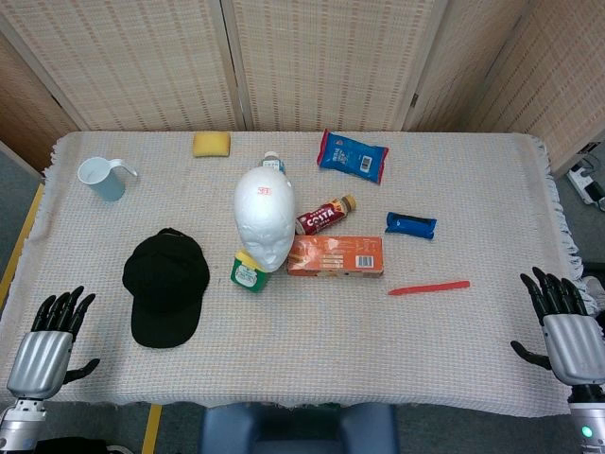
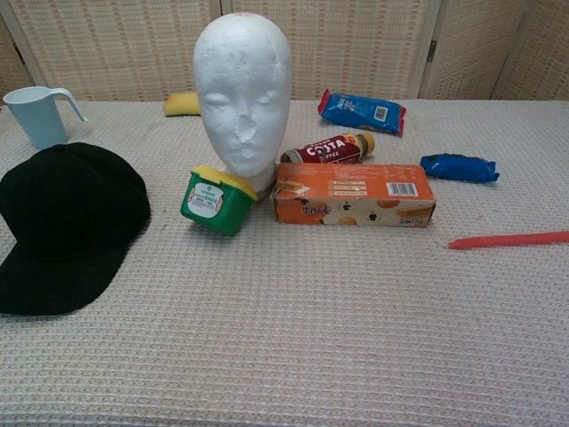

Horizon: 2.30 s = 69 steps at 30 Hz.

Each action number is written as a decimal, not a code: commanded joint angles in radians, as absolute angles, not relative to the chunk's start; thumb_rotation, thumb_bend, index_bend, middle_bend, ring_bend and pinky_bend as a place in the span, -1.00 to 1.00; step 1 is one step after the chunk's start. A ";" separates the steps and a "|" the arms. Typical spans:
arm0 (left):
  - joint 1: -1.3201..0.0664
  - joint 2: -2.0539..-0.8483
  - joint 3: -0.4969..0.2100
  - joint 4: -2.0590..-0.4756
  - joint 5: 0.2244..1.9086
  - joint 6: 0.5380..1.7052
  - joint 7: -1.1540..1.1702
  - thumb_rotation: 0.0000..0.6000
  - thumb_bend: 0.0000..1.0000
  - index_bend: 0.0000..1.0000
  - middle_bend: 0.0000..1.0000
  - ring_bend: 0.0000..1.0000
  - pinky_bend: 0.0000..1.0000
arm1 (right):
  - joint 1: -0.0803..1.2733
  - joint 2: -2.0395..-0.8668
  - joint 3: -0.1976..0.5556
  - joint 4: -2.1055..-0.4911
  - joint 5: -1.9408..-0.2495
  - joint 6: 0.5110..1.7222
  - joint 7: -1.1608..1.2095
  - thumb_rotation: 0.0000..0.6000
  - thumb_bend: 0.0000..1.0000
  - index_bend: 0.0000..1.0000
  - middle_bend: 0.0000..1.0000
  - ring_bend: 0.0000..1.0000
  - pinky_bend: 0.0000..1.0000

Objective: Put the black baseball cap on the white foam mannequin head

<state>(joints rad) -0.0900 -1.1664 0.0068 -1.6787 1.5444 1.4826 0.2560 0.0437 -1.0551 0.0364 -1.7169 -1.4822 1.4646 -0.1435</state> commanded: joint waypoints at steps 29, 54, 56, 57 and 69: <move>-0.095 -1.796 0.096 -0.751 1.885 1.759 -0.114 1.00 -0.76 -0.05 1.00 1.00 1.00 | 0.051 -1.039 0.031 -1.750 -1.476 1.440 -0.139 1.00 -0.82 -1.00 -1.00 -1.00 -1.00; -0.191 -2.016 0.051 -0.277 1.759 1.693 -0.202 1.00 -0.51 0.04 1.00 1.00 1.00 | 0.072 -1.021 0.024 -1.774 -1.425 1.372 -0.179 1.00 -0.82 -1.00 -1.00 -1.00 -1.00; -0.196 -2.023 0.044 -0.263 1.745 1.688 -0.207 1.00 -0.50 0.04 1.00 1.00 1.00 | 0.075 -1.018 0.023 -1.777 -1.422 1.366 -0.177 1.00 -0.82 -1.00 -1.00 -1.00 -1.00; -0.199 -2.025 0.044 -0.256 1.741 1.687 -0.208 1.00 -0.49 0.04 1.00 1.00 1.00 | 0.075 -1.017 0.023 -1.778 -1.421 1.365 -0.177 1.00 -0.82 -1.00 -1.00 -1.00 -1.00; -0.214 -2.050 0.037 -0.203 1.694 1.671 -0.231 1.00 -0.32 0.10 1.00 1.00 1.00 | 0.079 -1.006 0.015 -1.790 -1.420 1.351 -0.176 1.00 -0.82 -1.00 -1.00 -1.00 -1.00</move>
<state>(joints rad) -0.2119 -2.0472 0.0385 -0.2060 1.6981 1.6674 -0.2280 0.0788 -1.0070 0.0155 -1.7892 -1.4204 1.3518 -0.1762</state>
